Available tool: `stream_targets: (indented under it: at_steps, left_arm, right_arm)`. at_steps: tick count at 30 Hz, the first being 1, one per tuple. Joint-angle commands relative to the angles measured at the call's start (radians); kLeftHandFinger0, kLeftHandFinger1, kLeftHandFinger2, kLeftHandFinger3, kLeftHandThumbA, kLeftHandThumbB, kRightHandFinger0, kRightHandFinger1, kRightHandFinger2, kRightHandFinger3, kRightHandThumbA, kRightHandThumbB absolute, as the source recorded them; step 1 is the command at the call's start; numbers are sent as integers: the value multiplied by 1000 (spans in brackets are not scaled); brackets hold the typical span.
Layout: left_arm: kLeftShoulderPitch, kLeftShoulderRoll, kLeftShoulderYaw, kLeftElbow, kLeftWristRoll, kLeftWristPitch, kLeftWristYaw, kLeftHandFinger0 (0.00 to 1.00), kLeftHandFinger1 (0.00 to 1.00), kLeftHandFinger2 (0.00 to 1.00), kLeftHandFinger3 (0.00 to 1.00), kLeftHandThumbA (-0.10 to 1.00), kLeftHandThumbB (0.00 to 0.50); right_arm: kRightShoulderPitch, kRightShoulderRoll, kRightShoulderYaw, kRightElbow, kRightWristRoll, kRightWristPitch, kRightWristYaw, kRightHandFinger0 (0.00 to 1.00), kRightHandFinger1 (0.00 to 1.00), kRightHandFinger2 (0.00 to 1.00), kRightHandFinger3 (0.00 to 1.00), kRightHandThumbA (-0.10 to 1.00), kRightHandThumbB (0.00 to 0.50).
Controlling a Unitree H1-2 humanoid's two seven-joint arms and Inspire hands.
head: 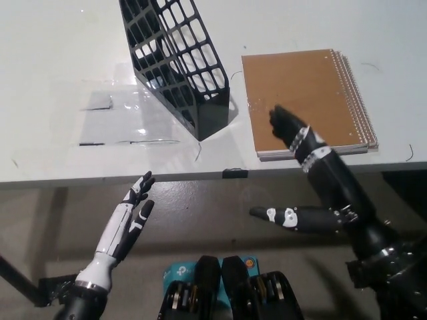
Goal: Use the right hand to pick up a book from the book holder on the left side and put it on another book on the right side
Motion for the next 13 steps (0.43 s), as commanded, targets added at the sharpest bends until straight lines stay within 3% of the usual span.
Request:
stream_targets:
  at_steps: [1, 13]
  left_arm:
    - [-1, 10, 4, -38, -21, -22, -3, 1000, 1000, 1000, 1000, 1000, 137]
    - [35, 6, 0, -46, -12, -30, 5, 1000, 1000, 1000, 1000, 1000, 116]
  right_arm:
    - [-2, 19, -14, 100, -14, -109, -14, 1000, 1000, 1000, 1000, 956, 211]
    - [26, 7, -13, 306, -56, -121, -9, 1000, 1000, 1000, 1000, 930, 228]
